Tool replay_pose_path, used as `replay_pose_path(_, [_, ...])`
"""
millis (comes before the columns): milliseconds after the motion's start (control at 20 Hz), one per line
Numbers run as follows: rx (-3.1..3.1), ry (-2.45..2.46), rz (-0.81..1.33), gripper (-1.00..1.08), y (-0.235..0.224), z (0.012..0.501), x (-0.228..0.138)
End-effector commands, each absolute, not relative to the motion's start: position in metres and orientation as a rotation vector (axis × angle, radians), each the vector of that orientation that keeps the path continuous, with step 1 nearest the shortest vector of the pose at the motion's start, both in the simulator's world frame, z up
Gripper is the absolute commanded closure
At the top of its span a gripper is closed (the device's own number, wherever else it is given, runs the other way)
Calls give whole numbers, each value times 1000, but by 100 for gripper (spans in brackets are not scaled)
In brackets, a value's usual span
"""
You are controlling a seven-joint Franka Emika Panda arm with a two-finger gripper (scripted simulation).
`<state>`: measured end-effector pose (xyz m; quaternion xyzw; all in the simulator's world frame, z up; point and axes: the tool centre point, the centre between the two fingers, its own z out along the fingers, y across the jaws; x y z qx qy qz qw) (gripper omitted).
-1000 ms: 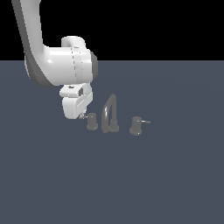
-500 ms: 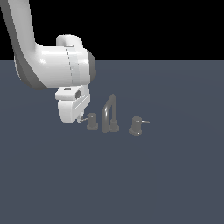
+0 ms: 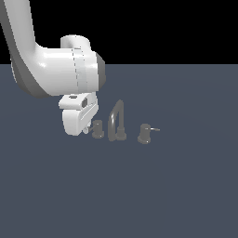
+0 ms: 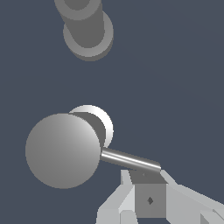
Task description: Turn on the faucet by rotating a designated handle.
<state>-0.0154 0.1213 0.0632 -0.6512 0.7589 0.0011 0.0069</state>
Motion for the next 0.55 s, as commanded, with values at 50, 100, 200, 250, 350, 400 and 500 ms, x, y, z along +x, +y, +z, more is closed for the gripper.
replay_pose_path(50, [-2034,2377,4,108,119,63,-17])
replay_pose_path(100, [-2031,2382,4,108,112,63,-17])
replay_pose_path(200, [-2026,2391,3,108,98,63,-17])
replay_pose_path(250, [-2023,2395,2,108,91,63,-18])
replay_pose_path(350, [-2017,2405,1,108,77,63,-18])
replay_pose_path(400, [-2014,2409,1,108,70,64,-18])
replay_pose_path(500, [-2011,2414,0,108,63,64,-18])
